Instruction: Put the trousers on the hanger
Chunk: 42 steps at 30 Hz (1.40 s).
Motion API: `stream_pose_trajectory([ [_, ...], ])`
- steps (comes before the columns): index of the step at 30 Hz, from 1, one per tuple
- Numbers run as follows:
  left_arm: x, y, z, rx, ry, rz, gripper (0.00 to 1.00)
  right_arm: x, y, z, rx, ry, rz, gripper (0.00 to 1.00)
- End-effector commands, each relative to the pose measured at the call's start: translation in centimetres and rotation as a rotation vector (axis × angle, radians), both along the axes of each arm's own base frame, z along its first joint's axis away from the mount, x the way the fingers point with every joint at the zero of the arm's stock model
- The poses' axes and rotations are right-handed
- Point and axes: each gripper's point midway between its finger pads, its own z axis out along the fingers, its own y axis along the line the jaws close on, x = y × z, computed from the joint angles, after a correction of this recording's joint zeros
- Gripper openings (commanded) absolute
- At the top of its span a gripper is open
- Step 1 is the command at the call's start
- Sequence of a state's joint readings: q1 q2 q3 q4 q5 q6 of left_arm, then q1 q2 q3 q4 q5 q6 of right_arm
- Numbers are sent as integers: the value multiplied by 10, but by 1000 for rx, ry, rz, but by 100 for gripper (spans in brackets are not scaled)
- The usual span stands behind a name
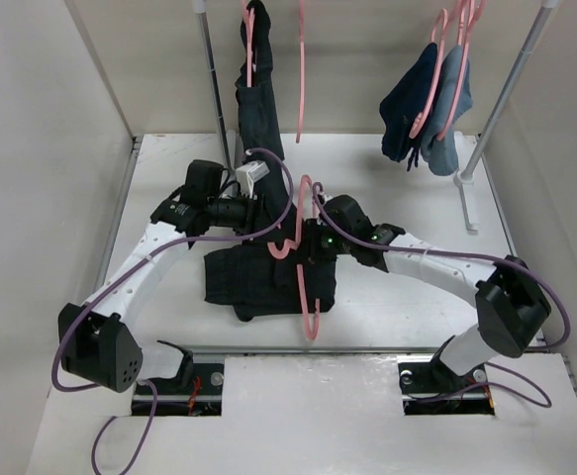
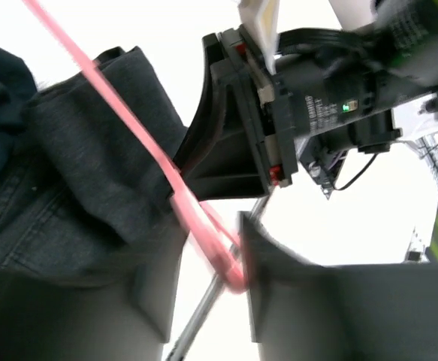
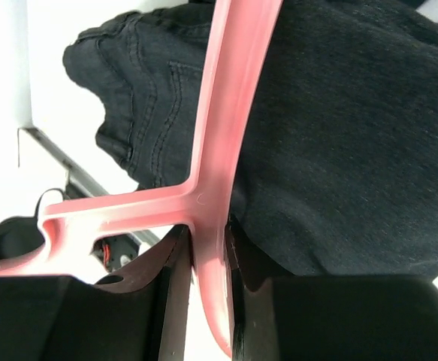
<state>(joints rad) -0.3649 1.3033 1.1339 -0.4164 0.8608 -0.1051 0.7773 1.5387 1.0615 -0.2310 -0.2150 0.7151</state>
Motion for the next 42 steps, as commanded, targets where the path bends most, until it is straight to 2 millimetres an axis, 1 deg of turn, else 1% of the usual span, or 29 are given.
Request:
stream_pose_trajectory([
  [1, -2, -9, 32, -70, -104, -66, 36, -1, -2, 10, 78, -7, 34, 0],
  [2, -2, -8, 34, -67, -108, -70, 52, 1, -4, 18, 107, -24, 35, 0],
  [3, -1, -7, 36, -59, -140, -85, 64, -3, -5, 21, 137, -23, 71, 0],
  [4, -5, -5, 32, -44, -136, -96, 73, -1, -17, 15, 150, -6, 61, 0],
  [5, -5, -4, 34, -36, -158, -108, 85, 2, -18, 31, 213, -51, 77, 0],
  [7, -7, -1, 31, -7, -205, -147, 90, 5, -35, 42, 296, -60, 115, 0],
  [8, -12, 0, 42, -19, -252, -167, 93, 2, -43, 37, 318, -49, 126, 0],
  [9, -13, 1, 45, -17, -284, -177, 97, 5, -48, 44, 352, -88, 146, 0],
  [10, -17, 2, 45, -22, -303, -192, 98, 1, -52, 45, 382, -73, 180, 0],
  [12, -19, 4, 45, -16, -340, -207, 98, 8, -64, 46, 395, -100, 188, 0],
  [13, -22, 2, 40, -8, -330, -214, 93, 7, -66, 40, 396, -80, 190, 0],
  [15, -18, 1, 5, 102, -279, -207, 83, 5, -67, 45, 416, -100, 226, 0],
  [16, -32, -13, -14, 162, -253, -265, 79, 4, -67, 42, 414, -97, 239, 0],
  [17, -31, -11, -38, 272, -237, -260, 76, 2, -67, 41, 419, -97, 248, 0],
  [19, -49, -20, -73, 379, -192, -346, 77, 2, -70, 40, 428, -100, 252, 0],
  [20, -46, -22, -78, 408, -207, -343, 81, 4, -74, 36, 424, -92, 235, 0],
  [21, -35, -18, -88, 470, -220, -287, 87, 6, -80, 31, 420, -83, 216, 0],
  [22, -30, -17, -94, 505, -219, -264, 89, 6, -80, 31, 417, -91, 220, 0],
  [23, -23, -16, -104, 546, -198, -237, 89, 7, -85, 25, 413, -80, 201, 0],
  [25, -5, -17, -109, 593, -187, -160, 91, 6, -89, 23, 411, -76, 191, 0],
  [26, -1, -16, -121, 620, -156, -141, 91, 3, -90, 18, 407, -63, 188, 0],
  [27, 3, -17, -123, 630, -151, -127, 91, 3, -90, 22, 410, -74, 190, 0],
  [28, 12, -20, -121, 635, -156, -86, 91, 2, -91, 17, 403, -67, 180, 0],
  [29, 13, -19, -130, 656, -133, -79, 89, 0, -92, 18, 401, -79, 185, 0],
  [33, 19, -24, -138, 648, -98, -68, 89, 1, -100, 21, 399, -105, 158, 0],
  [36, 4, -36, -154, 599, -14, -136, 89, -1, -101, 21, 399, -105, 158, 0],
  [37, 1, -38, -157, 590, -1, -159, 86, -1, -101, 21, 396, -113, 162, 0],
  [38, -2, -44, -156, 560, 18, -184, 73, 1, -103, 21, 395, -115, 153, 0],
  [42, -12, -55, -150, 506, 43, -270, 35, 2, -106, 15, 390, -99, 141, 0],
])
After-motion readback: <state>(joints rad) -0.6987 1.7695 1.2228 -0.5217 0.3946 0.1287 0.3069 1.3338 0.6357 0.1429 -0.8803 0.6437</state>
